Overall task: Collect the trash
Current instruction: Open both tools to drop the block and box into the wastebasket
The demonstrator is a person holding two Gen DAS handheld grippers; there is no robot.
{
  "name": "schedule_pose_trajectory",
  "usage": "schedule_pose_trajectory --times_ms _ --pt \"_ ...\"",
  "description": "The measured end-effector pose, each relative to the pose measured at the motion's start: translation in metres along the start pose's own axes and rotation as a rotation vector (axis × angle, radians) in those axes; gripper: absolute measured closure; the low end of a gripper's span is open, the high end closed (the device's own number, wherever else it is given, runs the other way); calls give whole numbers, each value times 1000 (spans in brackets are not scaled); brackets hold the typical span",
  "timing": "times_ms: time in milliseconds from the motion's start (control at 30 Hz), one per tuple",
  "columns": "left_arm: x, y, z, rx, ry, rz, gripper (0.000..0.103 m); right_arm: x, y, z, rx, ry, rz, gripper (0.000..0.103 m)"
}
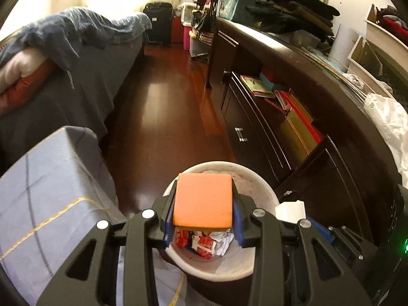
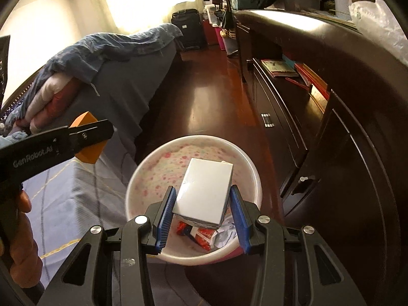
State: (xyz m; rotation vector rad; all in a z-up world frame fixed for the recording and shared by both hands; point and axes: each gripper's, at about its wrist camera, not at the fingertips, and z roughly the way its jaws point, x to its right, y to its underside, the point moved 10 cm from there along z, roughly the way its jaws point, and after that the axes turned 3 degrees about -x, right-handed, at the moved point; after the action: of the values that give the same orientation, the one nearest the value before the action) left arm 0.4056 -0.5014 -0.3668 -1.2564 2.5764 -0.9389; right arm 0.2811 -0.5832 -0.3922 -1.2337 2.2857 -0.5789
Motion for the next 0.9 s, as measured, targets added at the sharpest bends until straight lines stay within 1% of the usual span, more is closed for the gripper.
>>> schedule_pose_trajectory --times_ms 267,467,500,533,567,600,633,700,800,900 --pt "1 3 38 -51 11 -2 67 -1 2 21 -24 21 -6 60" --pt "-2 4 52 -75 20 -13 65 1 0 32 -33 40 -7 58" --pt "-3 3 53 -76 19 -16 63 2 0 34 -34 45 -7 58" --pt "-5 4 54 -76 18 -15 61 3 0 35 -35 53 -7 54" --pt "-7 3 54 -72 13 -16 56 4 0 37 -36 56 -6 50" --pt "-6 2 54 -70 9 -17 53 4 -1 38 -37 57 -1 44" --pt "-7 2 53 -66 8 -18 51 5 -1 38 -35 57 3 43" --pt "-9 1 49 -57 11 -26 41 5 1 37 -35 64 -1 43" --pt "-13 -3 37 -32 14 -39 35 4 3 34 -39 66 -6 42" --pt "-18 -5 21 -8 2 -40 33 -2 6 26 -46 76 -21 41"
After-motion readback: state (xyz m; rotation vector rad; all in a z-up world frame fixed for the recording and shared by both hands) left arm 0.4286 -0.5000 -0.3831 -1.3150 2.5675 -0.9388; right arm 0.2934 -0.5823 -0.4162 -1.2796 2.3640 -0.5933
